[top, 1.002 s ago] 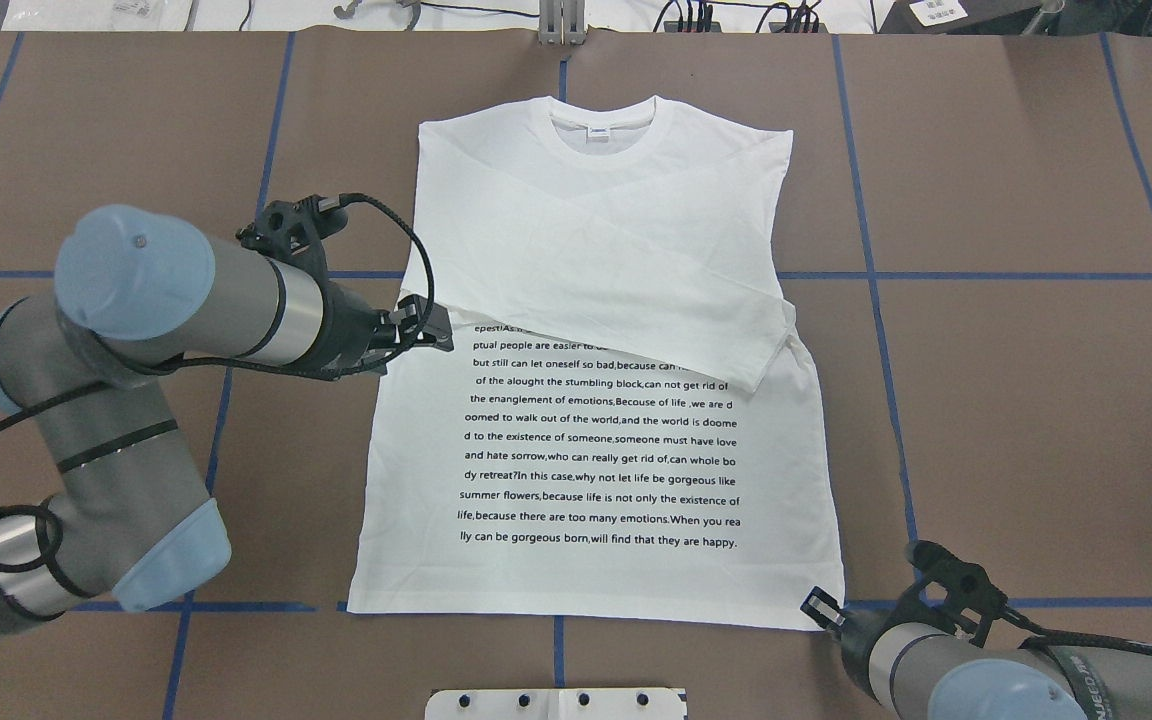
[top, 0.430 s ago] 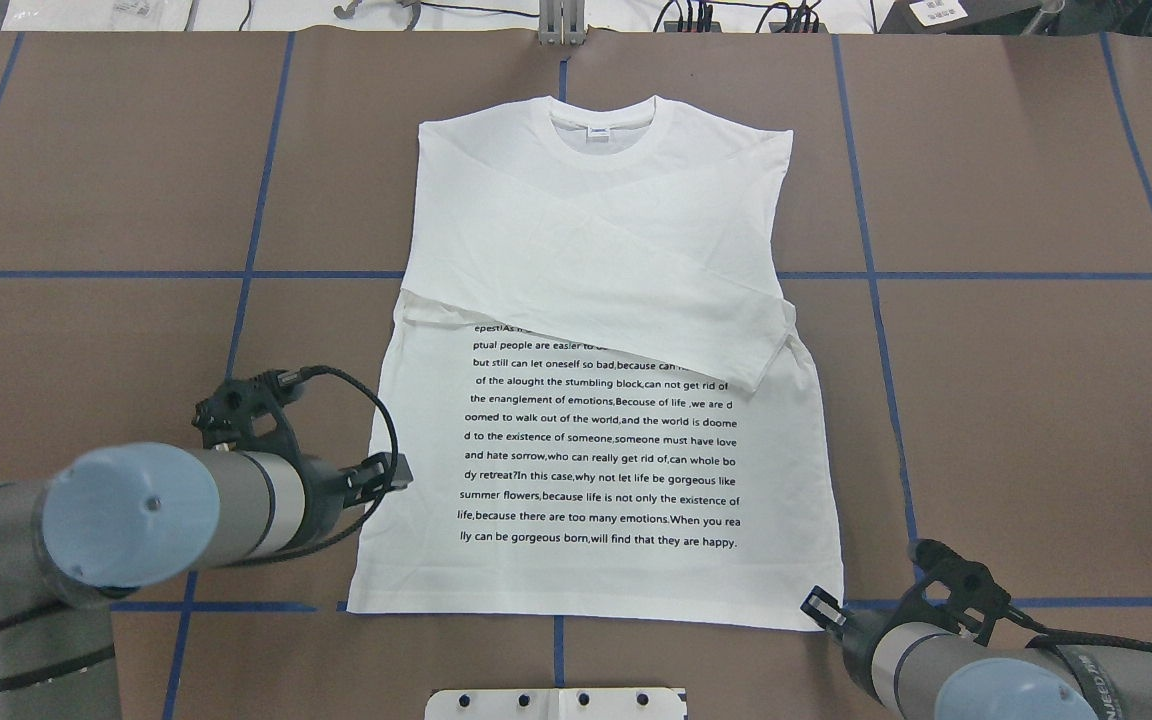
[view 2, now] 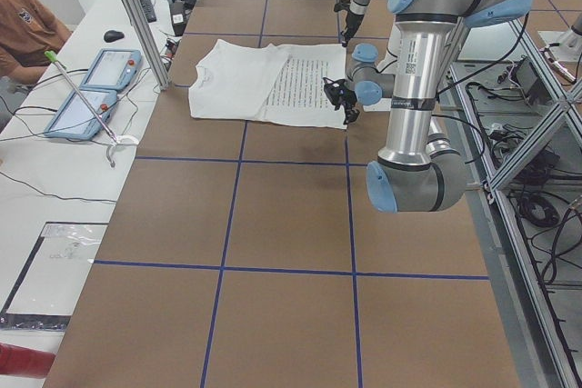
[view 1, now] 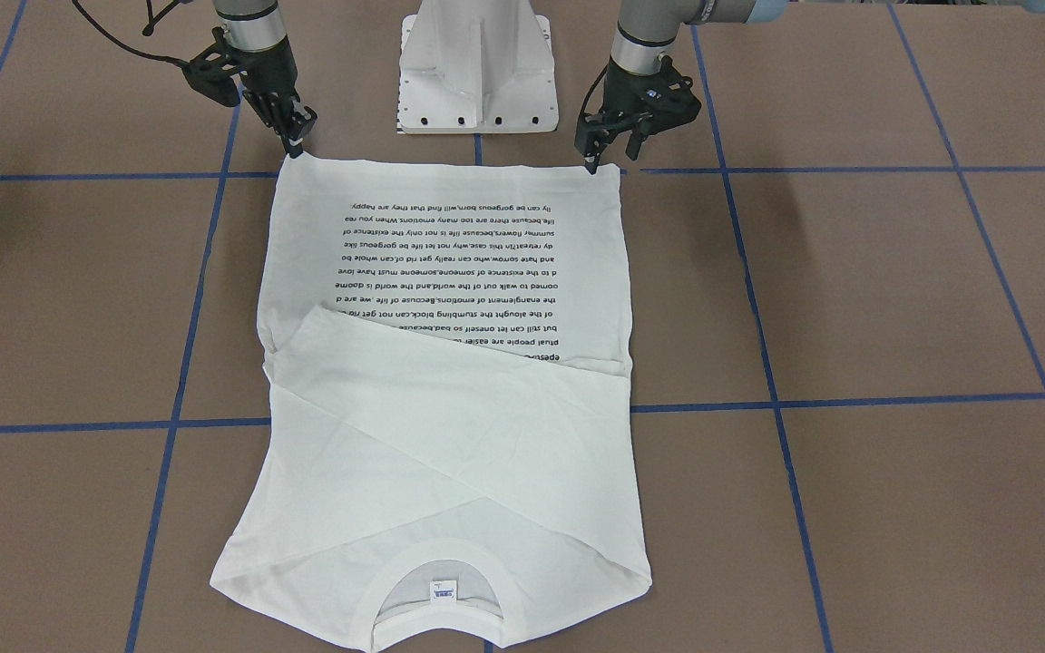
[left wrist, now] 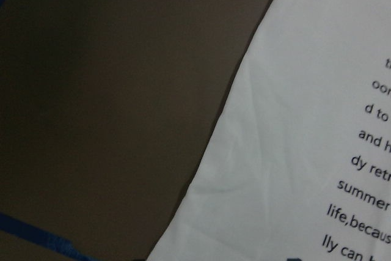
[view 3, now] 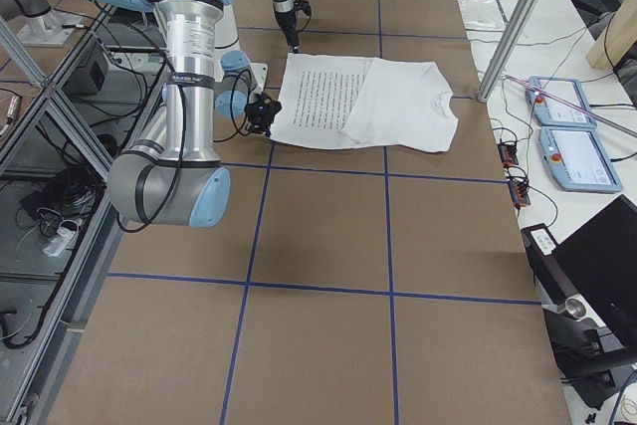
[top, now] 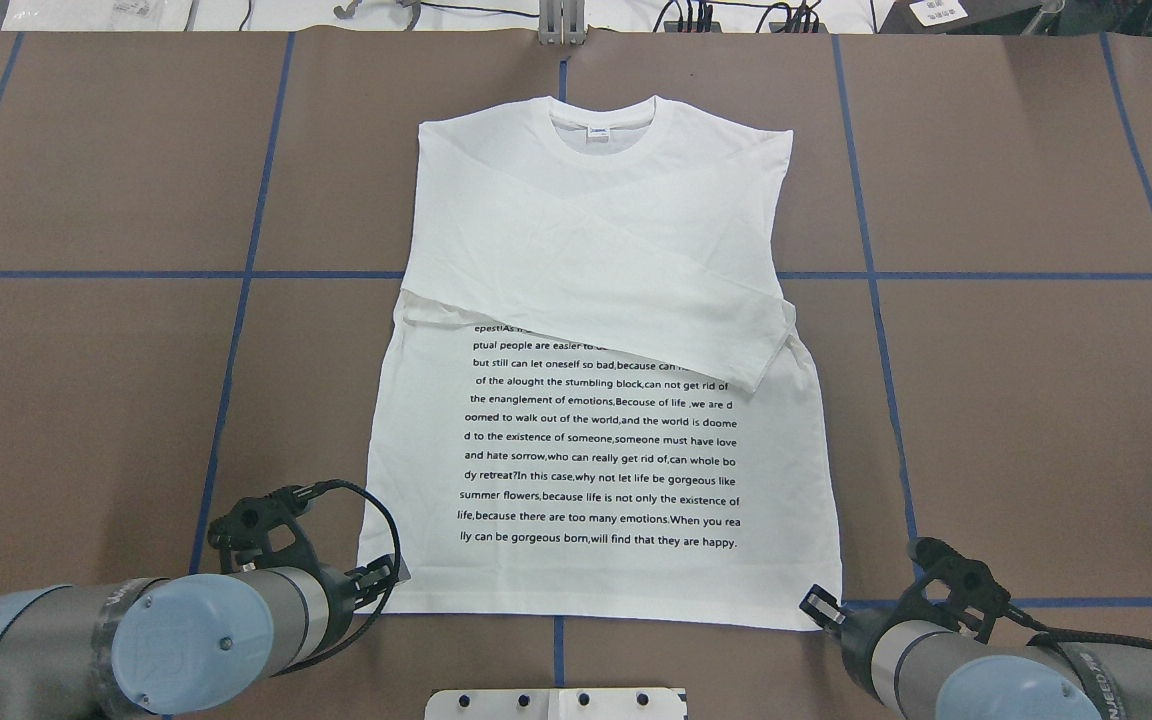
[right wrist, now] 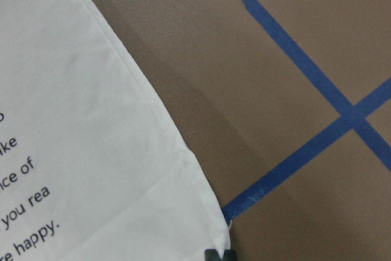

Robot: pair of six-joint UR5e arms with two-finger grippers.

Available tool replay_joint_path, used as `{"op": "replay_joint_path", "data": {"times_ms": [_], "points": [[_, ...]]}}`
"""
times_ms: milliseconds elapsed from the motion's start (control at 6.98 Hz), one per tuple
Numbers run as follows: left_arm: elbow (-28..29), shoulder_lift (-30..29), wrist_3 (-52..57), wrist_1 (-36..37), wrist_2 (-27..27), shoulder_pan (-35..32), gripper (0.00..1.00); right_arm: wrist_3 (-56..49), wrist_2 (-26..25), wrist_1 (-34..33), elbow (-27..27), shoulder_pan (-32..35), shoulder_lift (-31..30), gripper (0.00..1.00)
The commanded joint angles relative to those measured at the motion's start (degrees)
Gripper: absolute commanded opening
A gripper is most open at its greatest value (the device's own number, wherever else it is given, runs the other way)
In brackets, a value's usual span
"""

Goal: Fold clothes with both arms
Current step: 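Grasp the hem corners with both grippers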

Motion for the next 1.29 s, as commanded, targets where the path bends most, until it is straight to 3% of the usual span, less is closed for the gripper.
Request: {"op": "replay_joint_path", "data": {"times_ms": [0, 143, 286, 430, 859, 1145], "points": [[1.8, 0.1, -0.8, 0.2, 0.5, 1.0, 0.73, 0.0, 0.0, 0.0, 0.2, 0.6, 0.0, 0.00], [1.7, -0.1, -1.3, 0.2, 0.5, 1.0, 0.62, 0.0, 0.0, 0.0, 0.2, 0.7, 0.0, 0.00], [1.7, -0.2, -1.7, 0.2, 0.5, 1.0, 0.43, 0.1, 0.0, 0.0, 0.2, 0.7, 0.0, 0.00], [1.5, -0.1, -1.9, 0.2, 0.4, 0.9, 0.03, 0.0, 0.0, 0.0, 0.2, 0.7, 0.0, 0.00], [1.2, 0.2, -2.0, 0.3, 0.3, 0.8, 0.00, 0.0, 0.0, 0.0, 0.2, 0.7, -0.1, 0.00], [-3.2, 0.2, -2.0, 4.6, 0.1, 0.6, 0.00, 0.1, 0.0, 0.0, 1.0, 0.7, 0.2, 0.00]]}}
